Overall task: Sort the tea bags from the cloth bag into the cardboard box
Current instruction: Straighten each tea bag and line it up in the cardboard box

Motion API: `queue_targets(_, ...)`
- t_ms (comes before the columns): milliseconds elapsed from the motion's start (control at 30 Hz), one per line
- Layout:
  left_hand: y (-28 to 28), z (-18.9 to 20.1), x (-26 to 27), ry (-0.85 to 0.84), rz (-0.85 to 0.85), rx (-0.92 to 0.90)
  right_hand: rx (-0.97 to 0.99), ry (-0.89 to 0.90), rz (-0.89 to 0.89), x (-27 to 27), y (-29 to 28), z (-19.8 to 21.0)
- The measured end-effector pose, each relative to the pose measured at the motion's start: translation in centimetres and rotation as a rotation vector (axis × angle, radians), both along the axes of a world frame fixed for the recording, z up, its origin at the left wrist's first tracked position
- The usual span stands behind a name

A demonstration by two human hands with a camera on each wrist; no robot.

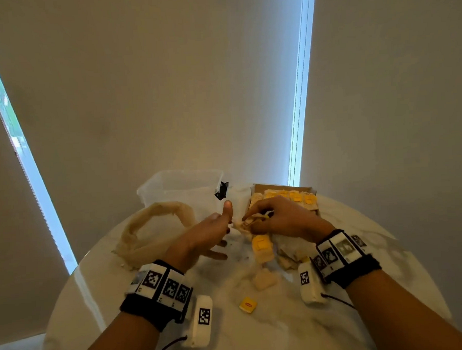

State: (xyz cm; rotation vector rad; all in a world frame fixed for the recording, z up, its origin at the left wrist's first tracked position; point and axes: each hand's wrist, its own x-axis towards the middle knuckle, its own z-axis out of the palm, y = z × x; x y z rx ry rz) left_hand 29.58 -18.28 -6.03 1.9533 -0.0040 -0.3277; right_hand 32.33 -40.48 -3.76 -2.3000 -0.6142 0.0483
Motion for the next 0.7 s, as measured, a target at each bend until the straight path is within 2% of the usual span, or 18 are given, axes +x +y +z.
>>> queue_targets(100,-1.8,-0.2,0.2,0.172,-0.063,-0.33,0.21,-0.067,-0.052,-0.6,0.1,-0.1)
queue_targets(167,-2.8,-0.4,0.3,0.226,-0.113,-0.537,0.174,-0.083,-0.062,-0.8,1.0,-0.3)
queue_targets(300,-3.7,-1.1,0.8,0.242,-0.13,-0.803,0.074,-0.056,-0.059,-0.6,1.8,-0.9)
queue_targets(400,-3.5,-1.9,1.2,0.168,-0.073,-0.809,0.094,-0.031,-0.003,-0.8,1.9,-0.9)
queue_targets(500,-2.8,-2.7,2.0,0.164,-0.043,-0.867,0.202,-0.011,0.03,-1.3,1.9,-0.6)
queue_targets(567,-2.4,-2.9,2.3,0.15,-0.018,-0.9,0.294,-0.018,0.0,-1.6,1.9,-0.4)
queue_targets(700,-2.0,-3.3,2.8,0.116,0.034,-0.839,0.398,-0.07,-0.102,-1.7,1.4,-0.6)
